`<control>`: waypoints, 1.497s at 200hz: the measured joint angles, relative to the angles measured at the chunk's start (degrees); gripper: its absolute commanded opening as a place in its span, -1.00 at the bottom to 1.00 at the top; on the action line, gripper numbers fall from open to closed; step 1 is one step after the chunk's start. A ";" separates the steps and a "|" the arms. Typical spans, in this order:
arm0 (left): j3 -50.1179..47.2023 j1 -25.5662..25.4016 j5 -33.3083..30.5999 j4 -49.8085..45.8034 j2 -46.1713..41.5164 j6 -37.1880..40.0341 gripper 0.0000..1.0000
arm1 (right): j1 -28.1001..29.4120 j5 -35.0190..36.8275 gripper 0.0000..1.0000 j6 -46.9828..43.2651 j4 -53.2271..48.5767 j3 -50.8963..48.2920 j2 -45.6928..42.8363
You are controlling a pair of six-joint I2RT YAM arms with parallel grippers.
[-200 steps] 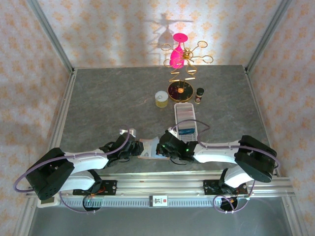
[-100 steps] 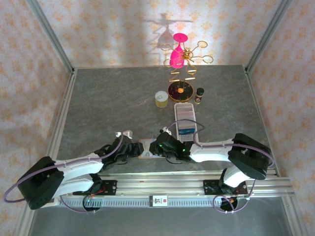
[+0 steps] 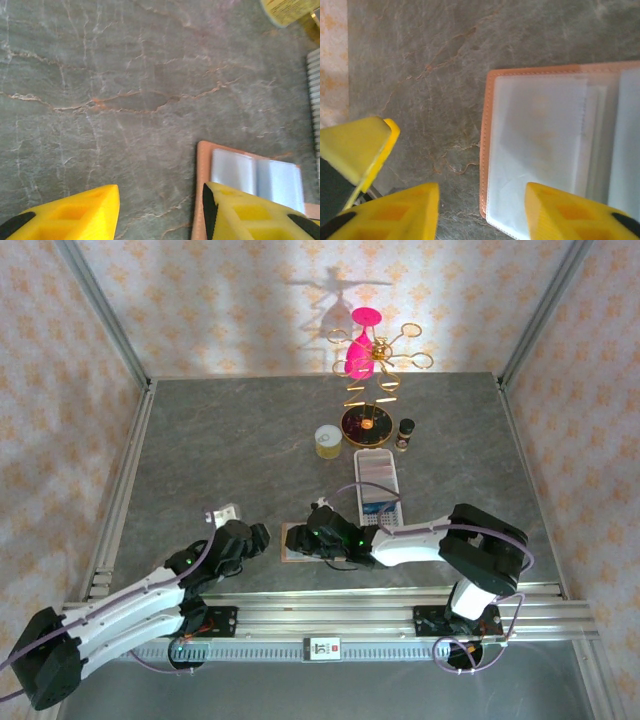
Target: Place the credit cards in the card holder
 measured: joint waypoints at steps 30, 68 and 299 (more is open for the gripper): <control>1.33 0.00 0.74 -0.48 -1.01 0.42 -0.12 | -1.60 1.25 -0.04 -5.60 -4.83 0.55 -4.76; 3.15 0.00 2.84 0.28 -0.92 2.62 -0.16 | -7.02 4.85 0.00 -23.87 -12.94 3.17 -19.50; -0.66 -0.02 11.21 13.77 1.90 7.61 0.03 | -34.40 3.04 0.57 -135.86 -27.28 -6.34 -22.71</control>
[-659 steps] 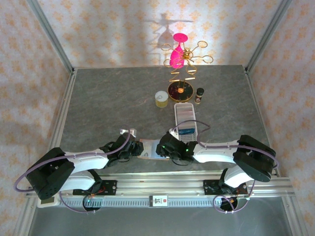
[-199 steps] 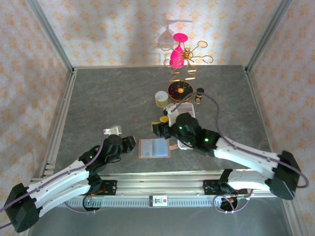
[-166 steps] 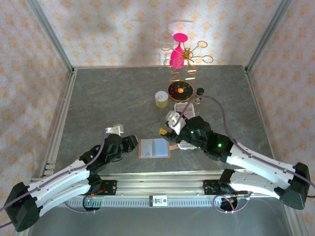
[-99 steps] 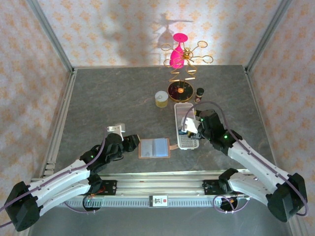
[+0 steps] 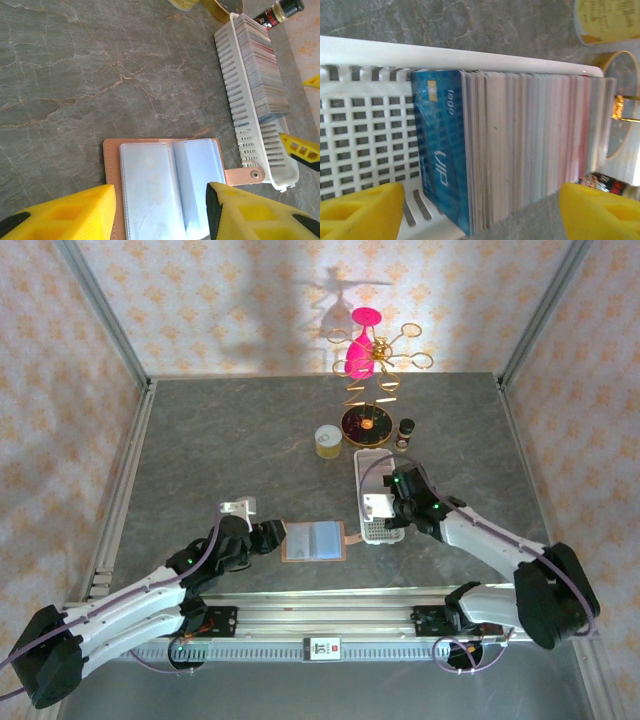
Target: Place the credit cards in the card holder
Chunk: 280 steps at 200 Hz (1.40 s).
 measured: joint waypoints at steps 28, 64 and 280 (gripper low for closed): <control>-0.26 0.00 0.59 0.48 0.13 0.00 0.02 | 0.00 -1.09 0.50 -1.03 0.68 0.96 3.87; -0.35 0.00 1.36 0.50 0.22 0.00 0.01 | 0.00 -1.62 0.32 -2.32 2.75 1.31 5.42; -1.86 0.00 2.89 1.33 0.87 -0.66 -0.08 | 0.00 -2.12 -0.73 -3.04 0.74 2.54 3.65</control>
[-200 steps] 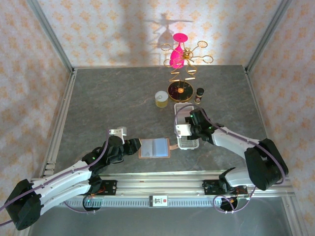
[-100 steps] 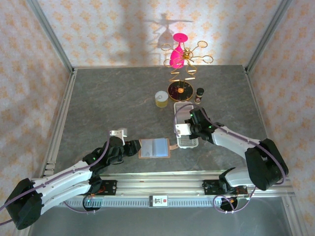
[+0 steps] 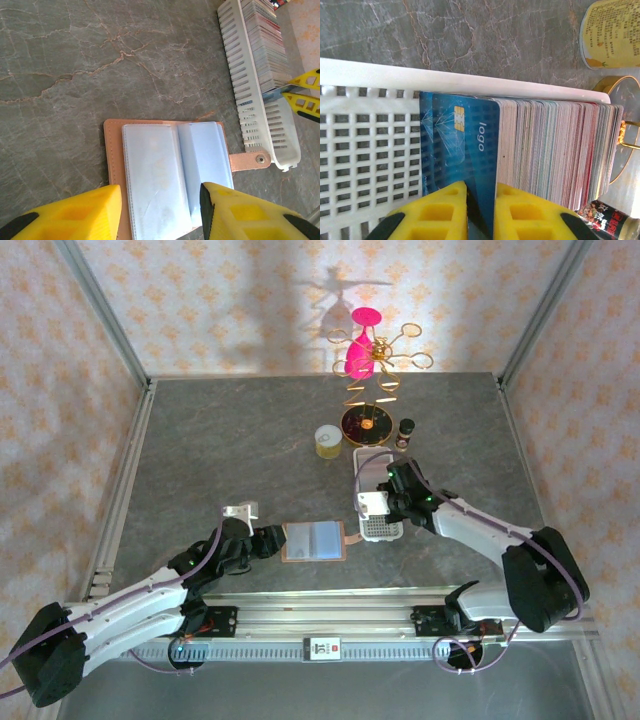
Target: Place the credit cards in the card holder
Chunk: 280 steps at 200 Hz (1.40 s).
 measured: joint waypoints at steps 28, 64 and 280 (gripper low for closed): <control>0.00 0.00 0.20 -0.02 0.00 -0.02 -0.09 | 0.00 -0.07 -0.76 0.15 -1.38 0.00 -1.05; -0.59 0.00 1.05 0.44 0.00 -0.02 -0.09 | 0.00 -0.28 -0.86 0.83 -3.06 0.02 -2.45; 18.43 -9.77 -12.09 -17.22 22.80 0.11 0.13 | 6.51 -13.55 -1.00 102.42 -0.57 0.50 -20.81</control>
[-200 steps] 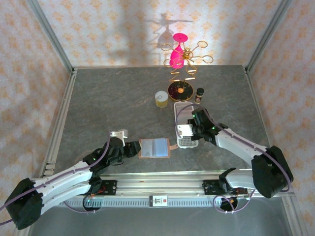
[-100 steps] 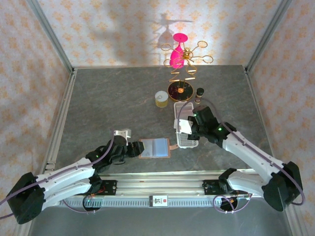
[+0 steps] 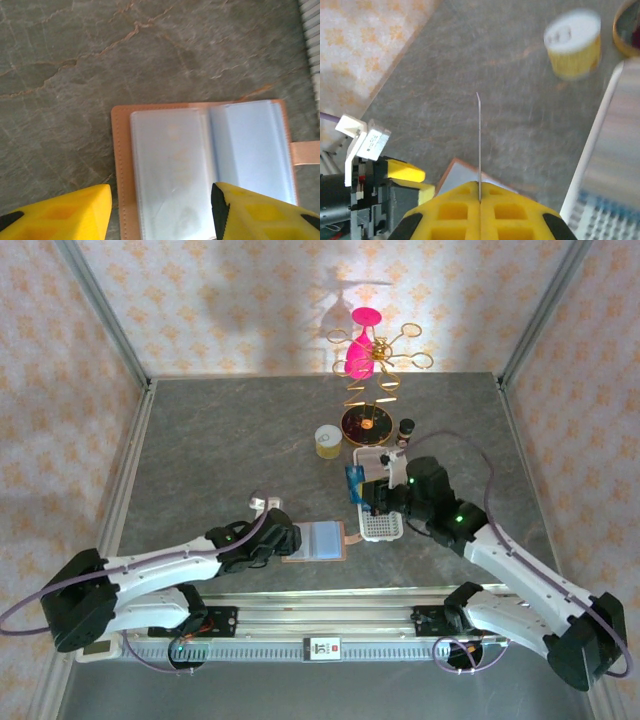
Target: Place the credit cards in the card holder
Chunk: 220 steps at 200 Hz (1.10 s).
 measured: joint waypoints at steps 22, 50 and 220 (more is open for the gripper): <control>1.49 -0.26 -0.35 -1.68 2.95 -0.04 0.12 | 2.21 -0.85 -1.00 13.77 5.55 -9.16 -0.07; 3.13 -0.48 -0.79 -3.56 5.79 -0.04 0.10 | 9.38 1.14 -1.00 24.59 10.91 -15.58 -0.81; 5.81 -1.09 -0.44 -3.15 14.69 1.16 -0.14 | 21.05 9.16 -1.00 33.83 27.56 -10.32 23.69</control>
